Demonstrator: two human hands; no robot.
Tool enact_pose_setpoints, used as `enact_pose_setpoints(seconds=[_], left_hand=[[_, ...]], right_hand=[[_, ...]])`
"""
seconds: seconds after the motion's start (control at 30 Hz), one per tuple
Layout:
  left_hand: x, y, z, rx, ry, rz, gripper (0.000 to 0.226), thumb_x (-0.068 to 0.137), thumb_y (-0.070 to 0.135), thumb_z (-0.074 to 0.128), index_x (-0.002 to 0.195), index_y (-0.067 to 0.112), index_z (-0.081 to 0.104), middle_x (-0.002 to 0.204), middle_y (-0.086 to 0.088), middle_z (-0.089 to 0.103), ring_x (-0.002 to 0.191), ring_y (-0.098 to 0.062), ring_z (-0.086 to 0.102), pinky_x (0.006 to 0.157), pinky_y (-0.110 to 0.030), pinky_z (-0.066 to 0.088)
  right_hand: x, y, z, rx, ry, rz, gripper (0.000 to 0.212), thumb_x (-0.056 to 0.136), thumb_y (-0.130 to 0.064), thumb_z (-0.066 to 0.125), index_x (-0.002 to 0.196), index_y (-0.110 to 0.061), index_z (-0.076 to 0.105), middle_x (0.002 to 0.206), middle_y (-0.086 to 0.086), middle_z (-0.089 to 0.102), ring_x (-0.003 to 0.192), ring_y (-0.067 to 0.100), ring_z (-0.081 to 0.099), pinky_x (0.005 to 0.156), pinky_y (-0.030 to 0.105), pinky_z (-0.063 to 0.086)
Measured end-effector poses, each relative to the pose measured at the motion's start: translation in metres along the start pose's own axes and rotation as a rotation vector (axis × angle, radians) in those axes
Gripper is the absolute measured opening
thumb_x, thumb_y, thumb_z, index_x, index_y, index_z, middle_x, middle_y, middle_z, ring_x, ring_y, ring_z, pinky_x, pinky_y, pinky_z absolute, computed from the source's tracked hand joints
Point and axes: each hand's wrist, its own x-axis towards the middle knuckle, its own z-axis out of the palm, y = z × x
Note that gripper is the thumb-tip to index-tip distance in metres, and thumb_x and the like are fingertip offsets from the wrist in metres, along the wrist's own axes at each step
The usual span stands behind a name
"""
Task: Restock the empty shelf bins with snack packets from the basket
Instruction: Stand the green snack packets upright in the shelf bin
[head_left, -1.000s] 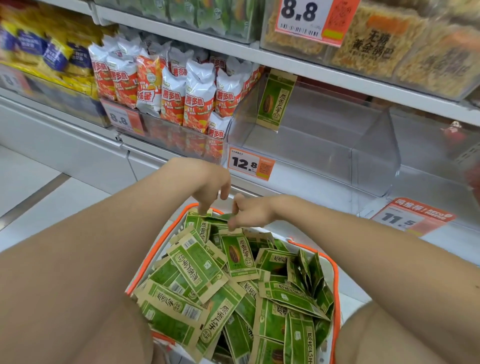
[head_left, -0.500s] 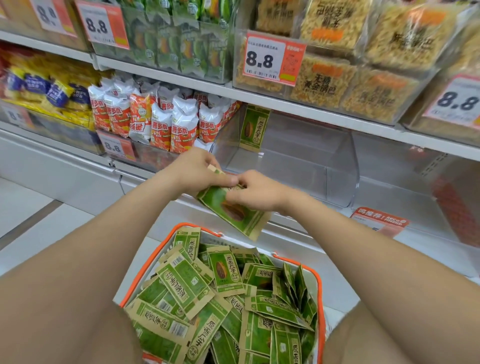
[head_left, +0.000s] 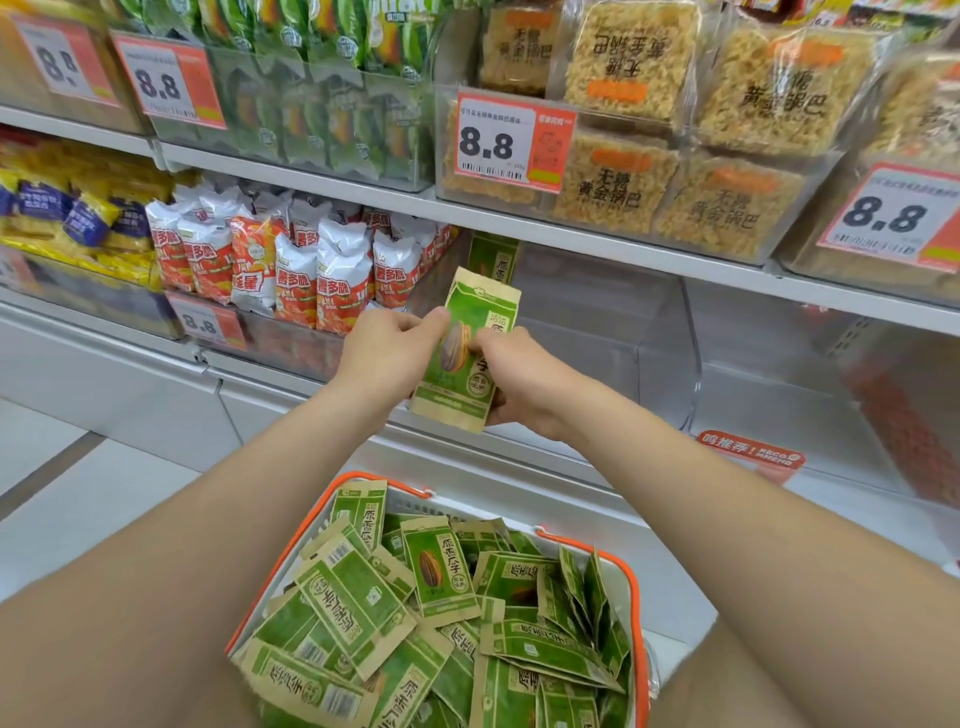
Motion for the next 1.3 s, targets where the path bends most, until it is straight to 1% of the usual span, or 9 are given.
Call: enact_pose_setpoints(seconds=[0.1,0.27,0.43,0.57,0.73,0.87,0.97,1.1,1.3], left_hand=[[0.000,0.002,0.005,0.010,0.119,0.048,0.032,0.088,0.059,0.067,0.084,0.028,0.073,0.088,0.006,0.075,0.092,-0.024,0.072,0.089,-0.049,0.059],[0.001,-0.001,0.010,0.005,0.169,0.104,0.024,0.095,0.040,0.071,0.078,0.024,0.071,0.079,-0.002,0.074,0.081,-0.028,0.072,0.081,-0.052,0.060],[0.000,0.001,0.014,-0.145,0.142,0.000,0.020,0.097,0.032,0.072,0.079,0.023,0.075,0.083,-0.011,0.078,0.086,-0.032,0.076,0.082,-0.051,0.063],[-0.001,0.008,0.017,-0.380,0.030,-0.251,0.025,0.098,0.024,0.075,0.105,0.000,0.074,0.099,-0.020,0.078,0.089,-0.035,0.077,0.072,-0.043,0.065],[0.000,0.011,0.015,-0.491,0.028,-0.352,0.007,0.100,0.013,0.071,0.099,0.007,0.075,0.085,-0.013,0.077,0.057,-0.019,0.074,0.046,-0.027,0.057],[0.006,0.014,0.012,-0.477,-0.052,-0.366,0.007,0.100,0.016,0.069,0.103,0.013,0.074,0.092,-0.004,0.081,0.068,-0.011,0.076,0.064,-0.027,0.058],[0.015,0.012,0.007,-0.156,0.019,-0.093,0.010,0.100,0.016,0.068,0.094,0.016,0.076,0.091,-0.003,0.080,0.072,-0.011,0.076,0.059,-0.021,0.053],[0.030,-0.005,0.004,0.580,0.066,0.440,0.017,0.097,0.022,0.062,0.087,0.027,0.075,0.084,0.009,0.074,0.083,-0.018,0.068,0.085,-0.037,0.054],[0.036,-0.020,0.016,0.923,-0.113,0.708,0.026,0.100,0.046,0.051,0.090,0.026,0.063,0.084,0.006,0.066,0.093,-0.024,0.053,0.086,-0.043,0.036]], right_hand=[[-0.007,-0.003,0.002,-0.080,-0.058,-0.019,0.021,0.102,-0.027,0.047,0.109,-0.017,0.065,0.091,0.009,0.076,0.080,0.030,0.074,0.070,0.043,0.063],[-0.011,-0.002,0.005,-0.142,-0.047,0.004,0.028,0.105,-0.029,0.040,0.101,-0.018,0.066,0.097,0.015,0.079,0.093,0.038,0.077,0.087,0.049,0.063],[-0.001,-0.003,0.002,-0.043,0.020,-0.006,0.032,0.110,-0.035,0.040,0.106,-0.019,0.067,0.099,0.012,0.079,0.087,0.031,0.077,0.072,0.046,0.064],[0.004,-0.009,-0.007,-0.048,0.066,-0.070,0.037,0.111,-0.039,0.043,0.125,-0.010,0.061,0.100,0.015,0.079,0.081,0.030,0.079,0.062,0.044,0.063],[0.004,-0.006,-0.015,-0.156,0.032,-0.091,0.041,0.112,-0.043,0.040,0.114,-0.012,0.066,0.087,0.010,0.077,0.057,0.019,0.072,0.045,0.027,0.053],[0.019,-0.008,-0.025,-0.184,0.108,-0.144,0.040,0.107,-0.046,0.052,0.114,-0.010,0.069,0.095,0.011,0.079,0.074,0.027,0.075,0.053,0.030,0.053],[0.044,-0.006,-0.035,-0.103,0.254,-0.191,0.047,0.102,-0.047,0.058,0.120,-0.004,0.064,0.105,0.016,0.076,0.083,0.028,0.075,0.061,0.036,0.060],[0.080,0.000,-0.048,-0.051,0.458,-0.231,0.036,0.096,-0.047,0.060,0.114,-0.017,0.057,0.114,0.009,0.070,0.104,0.030,0.069,0.098,0.051,0.057],[0.120,0.004,-0.054,-0.138,0.467,-0.189,0.037,0.100,-0.028,0.060,0.134,-0.018,0.048,0.131,0.008,0.066,0.118,0.029,0.064,0.104,0.046,0.053]])
